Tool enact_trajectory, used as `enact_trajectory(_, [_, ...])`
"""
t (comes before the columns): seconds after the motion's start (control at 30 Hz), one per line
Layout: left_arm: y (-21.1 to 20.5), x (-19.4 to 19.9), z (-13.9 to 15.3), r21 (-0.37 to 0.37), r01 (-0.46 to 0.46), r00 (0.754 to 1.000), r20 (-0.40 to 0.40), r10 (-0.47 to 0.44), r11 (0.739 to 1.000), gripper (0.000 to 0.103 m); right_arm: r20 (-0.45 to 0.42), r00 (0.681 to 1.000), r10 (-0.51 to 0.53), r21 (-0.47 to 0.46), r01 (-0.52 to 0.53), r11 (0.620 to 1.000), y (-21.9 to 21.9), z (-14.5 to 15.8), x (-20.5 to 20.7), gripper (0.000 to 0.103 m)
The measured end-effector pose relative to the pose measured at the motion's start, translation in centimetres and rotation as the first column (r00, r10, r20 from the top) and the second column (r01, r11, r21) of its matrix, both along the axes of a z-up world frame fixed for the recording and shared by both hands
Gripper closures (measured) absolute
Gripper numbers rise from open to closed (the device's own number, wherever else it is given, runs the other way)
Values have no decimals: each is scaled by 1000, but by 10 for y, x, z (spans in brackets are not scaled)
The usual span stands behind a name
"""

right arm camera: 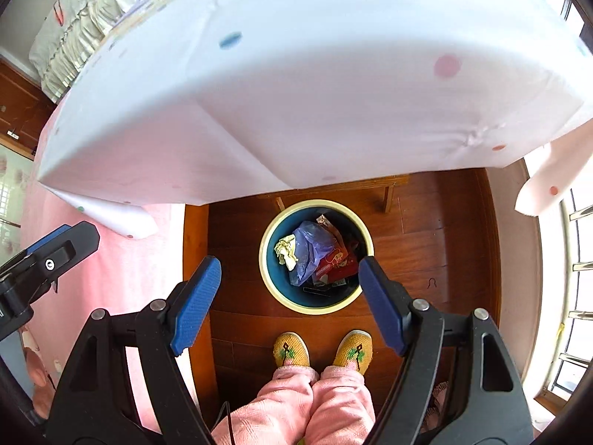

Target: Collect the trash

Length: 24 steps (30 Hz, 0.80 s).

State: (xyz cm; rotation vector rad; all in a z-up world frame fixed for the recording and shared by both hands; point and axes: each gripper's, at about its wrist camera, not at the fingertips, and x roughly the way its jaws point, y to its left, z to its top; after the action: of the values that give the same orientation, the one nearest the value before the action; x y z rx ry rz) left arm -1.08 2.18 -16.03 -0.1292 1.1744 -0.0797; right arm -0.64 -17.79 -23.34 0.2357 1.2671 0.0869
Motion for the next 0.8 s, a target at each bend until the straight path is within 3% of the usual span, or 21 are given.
enact_trajectory(0.4, [-34, -5, 134, 34, 11, 991, 135, -15, 999, 19, 143, 990, 11, -54, -3, 999, -32, 157, -3, 28])
enact_trajectory(0.6, [-44, -10, 174, 58, -13, 980, 197, 1, 998, 19, 212, 977, 1, -58, 12, 998, -47, 218, -4, 28])
enact_trajectory(0.8, [-52, -13, 195, 84, -48, 972, 234, 27, 995, 19, 276, 961, 21, -101, 8, 995, -49, 255, -10, 28])
